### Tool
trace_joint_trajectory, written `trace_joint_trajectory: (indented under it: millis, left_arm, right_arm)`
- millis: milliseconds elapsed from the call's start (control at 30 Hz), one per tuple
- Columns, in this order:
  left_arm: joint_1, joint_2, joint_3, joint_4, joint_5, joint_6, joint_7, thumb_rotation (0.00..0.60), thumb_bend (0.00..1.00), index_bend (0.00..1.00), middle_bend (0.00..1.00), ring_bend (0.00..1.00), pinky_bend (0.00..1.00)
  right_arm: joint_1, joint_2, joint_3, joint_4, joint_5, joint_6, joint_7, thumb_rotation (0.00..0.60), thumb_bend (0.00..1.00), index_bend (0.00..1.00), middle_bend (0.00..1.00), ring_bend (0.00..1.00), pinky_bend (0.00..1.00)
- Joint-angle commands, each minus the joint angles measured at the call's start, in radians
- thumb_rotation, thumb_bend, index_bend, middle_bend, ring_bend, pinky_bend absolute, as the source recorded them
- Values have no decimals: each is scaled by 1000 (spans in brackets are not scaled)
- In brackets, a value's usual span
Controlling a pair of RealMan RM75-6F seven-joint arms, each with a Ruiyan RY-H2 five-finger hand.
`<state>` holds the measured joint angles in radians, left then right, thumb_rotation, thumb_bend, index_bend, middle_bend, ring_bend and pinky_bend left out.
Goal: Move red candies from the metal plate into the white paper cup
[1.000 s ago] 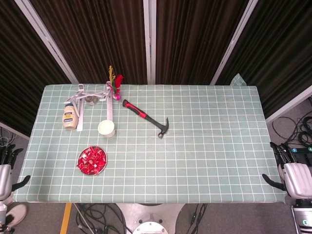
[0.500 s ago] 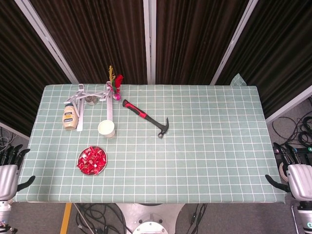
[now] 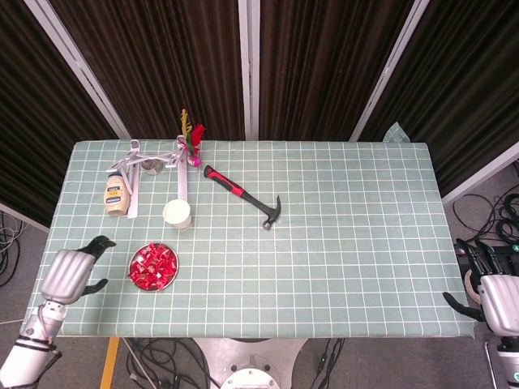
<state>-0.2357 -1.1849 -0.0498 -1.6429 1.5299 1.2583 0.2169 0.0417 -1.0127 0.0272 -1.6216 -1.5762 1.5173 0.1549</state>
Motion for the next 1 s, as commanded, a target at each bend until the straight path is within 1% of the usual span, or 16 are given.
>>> trace_joint_trajectory:
  millis: [33, 167, 267, 367, 500, 633, 800, 1000]
  left_arm:
    - [-85, -46, -12, 38, 15, -98, -26, 600, 183, 351, 379, 679, 1000]
    - [-148, -87, -16, 58, 5, -182, -17, 600, 183, 347, 377, 705, 1000]
    - [-189, -116, -15, 74, -18, -247, 13, 600, 184, 338, 375, 720, 1000]
    - [-219, -141, -17, 92, -60, -300, 54, 600, 183, 332, 372, 728, 1000]
    - [-240, -165, -19, 99, -154, -353, 136, 600, 183, 331, 371, 760, 1000]
    - [-246, -192, -14, 105, -209, -354, 195, 600, 186, 349, 388, 779, 1000]
    - [-256, -226, -10, 137, -250, -345, 240, 600, 201, 407, 431, 797, 1000]
    - [-267, -245, 2, 156, -283, -343, 283, 600, 202, 423, 446, 806, 1000]
  right_arm:
    - [-2, 1, -1, 0, 3, -1, 0, 600, 104, 80, 161, 64, 229]
    - [-3, 5, -1, -1, 8, -3, -2, 600, 104, 80, 161, 65, 229]
    - [-2, 8, 0, -3, 10, -6, -4, 600, 104, 80, 161, 65, 229]
    - [2, 10, 1, -5, 14, -13, -5, 600, 104, 80, 161, 65, 229]
    - [5, 11, 3, -6, 19, -20, -5, 600, 103, 80, 161, 66, 229]
    - [8, 11, 3, -6, 19, -25, -5, 600, 104, 80, 162, 66, 230]
    - [10, 13, 4, -7, 19, -27, -3, 600, 104, 80, 161, 67, 234]
    - [9, 16, 4, -8, 23, -29, -2, 600, 103, 80, 164, 69, 242]
